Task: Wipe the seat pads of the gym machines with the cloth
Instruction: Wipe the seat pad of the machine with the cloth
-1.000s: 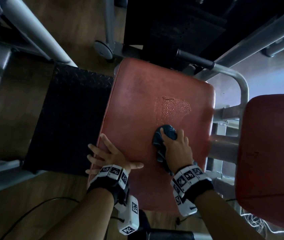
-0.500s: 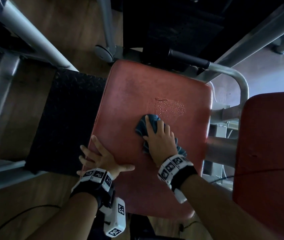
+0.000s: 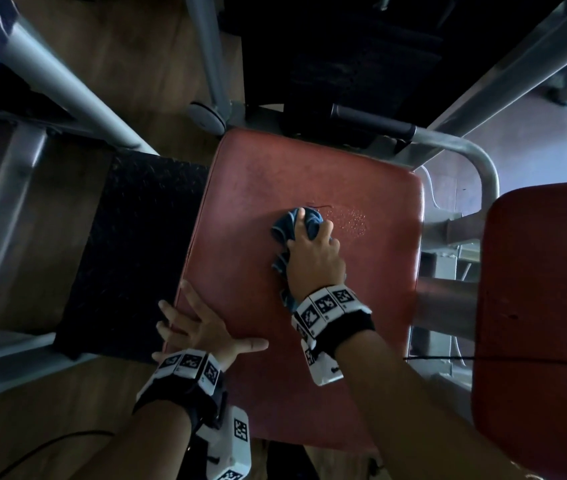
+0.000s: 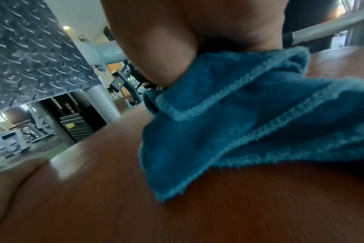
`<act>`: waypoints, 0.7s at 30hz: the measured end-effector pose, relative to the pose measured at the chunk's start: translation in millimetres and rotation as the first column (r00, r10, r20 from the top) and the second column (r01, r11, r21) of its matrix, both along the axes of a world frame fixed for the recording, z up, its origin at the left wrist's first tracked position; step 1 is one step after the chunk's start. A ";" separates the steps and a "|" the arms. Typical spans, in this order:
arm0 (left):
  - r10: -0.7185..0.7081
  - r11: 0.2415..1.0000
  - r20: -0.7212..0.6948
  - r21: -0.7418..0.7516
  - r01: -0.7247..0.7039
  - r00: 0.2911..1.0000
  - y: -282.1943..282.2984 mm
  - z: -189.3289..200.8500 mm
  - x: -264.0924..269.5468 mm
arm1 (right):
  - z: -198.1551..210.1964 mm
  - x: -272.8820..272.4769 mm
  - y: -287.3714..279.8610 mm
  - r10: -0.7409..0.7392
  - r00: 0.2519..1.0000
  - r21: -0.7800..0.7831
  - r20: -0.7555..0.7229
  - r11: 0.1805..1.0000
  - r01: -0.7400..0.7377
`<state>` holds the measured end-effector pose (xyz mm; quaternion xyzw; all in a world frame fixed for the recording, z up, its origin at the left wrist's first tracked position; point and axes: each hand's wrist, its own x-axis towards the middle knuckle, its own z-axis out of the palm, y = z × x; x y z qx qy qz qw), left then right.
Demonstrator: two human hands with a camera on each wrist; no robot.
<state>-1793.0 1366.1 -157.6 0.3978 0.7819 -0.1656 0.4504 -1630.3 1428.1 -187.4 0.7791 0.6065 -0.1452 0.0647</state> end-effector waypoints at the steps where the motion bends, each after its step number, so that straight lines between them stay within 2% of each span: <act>1: 0.005 1.000 0.006 0.001 -0.005 1.000 -0.2 0.3 0.2 | 0.5 -0.2 3.5 -0.011 1.000 -0.001 -0.008 1.000 0.011; 5: 0.014 1.000 0.018 0.001 -0.014 1.000 -0.2 0.0 -0.5 | 2.2 -1.6 20.8 -0.061 0.998 0.021 -0.032 0.998 0.061; 11: 0.028 1.000 0.030 -0.012 -0.027 0.999 0.6 2.5 -0.4 | 6.6 9.2 -14.7 0.016 1.000 -0.071 -0.019 0.997 -0.018; 17: 0.033 0.999 0.035 -0.012 -0.033 0.999 0.7 1.1 -0.3 | 8.4 19.7 18.6 -0.041 0.997 -0.031 -0.071 0.999 0.039; 21: 0.038 0.999 0.045 -0.026 -0.037 0.998 1.8 1.6 -0.9 | 11.1 18.6 5.5 -0.018 0.998 -0.054 -0.067 0.998 0.015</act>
